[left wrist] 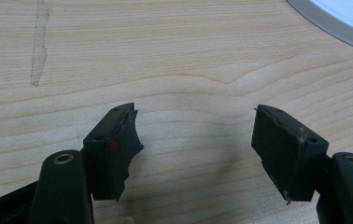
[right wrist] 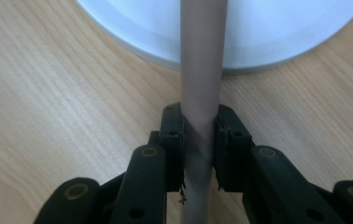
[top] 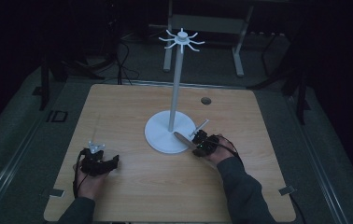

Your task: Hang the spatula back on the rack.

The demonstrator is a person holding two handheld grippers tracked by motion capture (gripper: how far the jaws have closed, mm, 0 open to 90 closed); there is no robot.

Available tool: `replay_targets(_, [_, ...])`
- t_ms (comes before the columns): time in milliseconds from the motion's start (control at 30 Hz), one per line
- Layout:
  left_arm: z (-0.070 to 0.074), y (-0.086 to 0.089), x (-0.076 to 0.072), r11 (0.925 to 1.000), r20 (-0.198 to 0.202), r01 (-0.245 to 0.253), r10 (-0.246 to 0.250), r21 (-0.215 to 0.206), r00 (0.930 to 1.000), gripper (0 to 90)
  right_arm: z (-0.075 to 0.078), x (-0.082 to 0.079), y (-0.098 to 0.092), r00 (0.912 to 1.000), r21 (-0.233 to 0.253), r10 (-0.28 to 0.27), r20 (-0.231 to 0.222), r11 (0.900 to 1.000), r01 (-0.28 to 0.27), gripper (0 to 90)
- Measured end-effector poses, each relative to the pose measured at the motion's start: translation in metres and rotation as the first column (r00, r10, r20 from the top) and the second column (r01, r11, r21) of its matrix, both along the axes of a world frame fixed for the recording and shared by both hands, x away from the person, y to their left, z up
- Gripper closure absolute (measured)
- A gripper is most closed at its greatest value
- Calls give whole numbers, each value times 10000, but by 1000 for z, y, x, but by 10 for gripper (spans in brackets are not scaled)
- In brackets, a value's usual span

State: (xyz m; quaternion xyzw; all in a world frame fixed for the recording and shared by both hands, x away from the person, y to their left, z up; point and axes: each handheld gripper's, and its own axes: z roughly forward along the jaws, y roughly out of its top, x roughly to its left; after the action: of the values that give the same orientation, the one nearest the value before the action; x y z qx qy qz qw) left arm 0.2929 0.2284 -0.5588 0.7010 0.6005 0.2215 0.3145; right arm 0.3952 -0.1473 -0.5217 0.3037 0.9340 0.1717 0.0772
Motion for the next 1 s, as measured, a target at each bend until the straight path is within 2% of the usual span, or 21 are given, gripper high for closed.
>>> replay_targets(100, [0, 0, 0, 10000, 12, -14, 14, 5, 10000, 315, 7, -4, -4, 9995, 221, 25, 317, 9998, -32, 755])
replay_targets(267, [0, -1, 0, 10000, 7, 5, -5, 7, 10000, 315, 18, -14, -15, 9954, 895, -133, 945, 9960, 48, 756])
replay_targets(467, [0, -2, 1, 10000, -1, 10, -10, 32, 10000, 315, 29, -22, -24, 9864, 1455, -291, 1616, 9893, 53, 756])
replay_targets(633, [0, -1, 0, 10000, 21, 39, -39, 48, 10000, 314, 38, -29, -30, 9744, 2088, -549, 2181, 9779, 83, 756])
replay_targets(700, [0, -1, 0, 10000, 20, 34, -34, 46, 10000, 315, 41, -30, -31, 9723, 2221, -629, 2251, 9750, 116, 756])
replay_targets(733, [0, -1, 0, 10000, 15, 19, -19, 32, 10000, 314, 46, -33, -34, 9647, 2533, -749, 2527, 9673, 88, 756])
replay_targets(767, [0, -1, 0, 10000, 9, 0, 0, 6, 10000, 314, 46, -33, -34, 9647, 2533, -749, 2527, 9673, 88, 756])
replay_targets(800, [0, -2, 0, 10000, 15, -5, 5, 6, 10000, 314, 51, -34, -36, 9582, 2806, -854, 2732, 9598, 55, 756])
replay_targets(867, [0, -2, 0, 10000, 13, 1, -1, 26, 10000, 314, 53, -35, -37, 9559, 2879, -914, 2793, 9576, 74, 756])
replay_targets(1000, [0, -2, 1, 10000, 9, -7, 7, 17, 10000, 314, 63, -38, -44, 9394, 3556, -1348, 3151, 9345, 148, 756])
